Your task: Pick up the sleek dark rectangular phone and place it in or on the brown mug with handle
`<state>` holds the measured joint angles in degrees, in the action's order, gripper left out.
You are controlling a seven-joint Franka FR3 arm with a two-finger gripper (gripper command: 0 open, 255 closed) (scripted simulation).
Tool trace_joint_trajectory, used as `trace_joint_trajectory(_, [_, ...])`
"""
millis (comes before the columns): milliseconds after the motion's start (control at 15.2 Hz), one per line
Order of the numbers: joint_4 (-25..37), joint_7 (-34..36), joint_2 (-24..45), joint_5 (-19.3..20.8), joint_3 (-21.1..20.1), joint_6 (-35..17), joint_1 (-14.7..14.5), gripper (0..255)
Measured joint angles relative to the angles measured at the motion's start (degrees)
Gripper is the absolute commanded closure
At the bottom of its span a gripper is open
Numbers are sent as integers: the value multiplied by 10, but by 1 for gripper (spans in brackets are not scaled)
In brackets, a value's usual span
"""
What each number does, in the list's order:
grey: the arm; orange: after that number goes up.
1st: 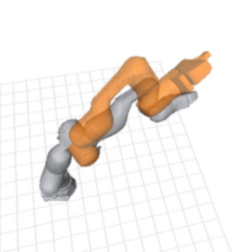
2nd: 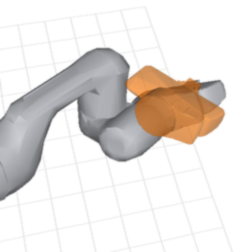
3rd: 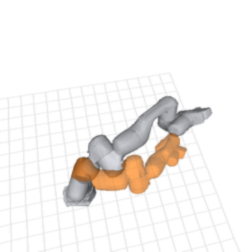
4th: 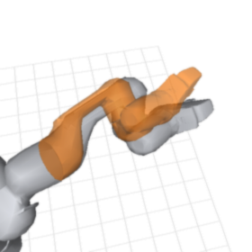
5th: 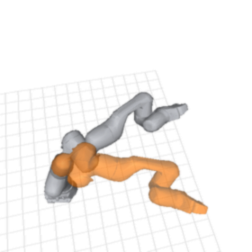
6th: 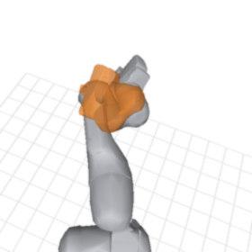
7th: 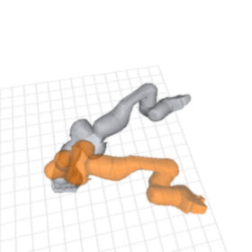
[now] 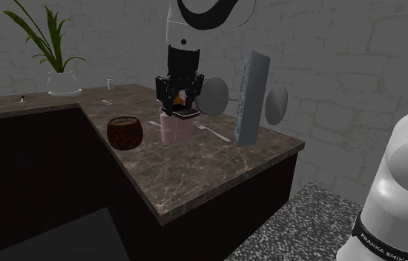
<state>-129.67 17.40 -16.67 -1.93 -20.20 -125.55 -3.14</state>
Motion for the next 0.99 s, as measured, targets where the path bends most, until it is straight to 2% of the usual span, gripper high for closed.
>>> trace_joint_trajectory(198, [36, 5, 23, 9, -3, 14, 4, 255])
trace_joint_trajectory(462, [130, 23, 114, 46, -13, 23, 14, 255])
trace_joint_trajectory(792, [266, 44, 232, 95, -17, 51, 12, 255])
trace_joint_trajectory(990, [371, 55, 312, 126, -15, 82, -1, 255])
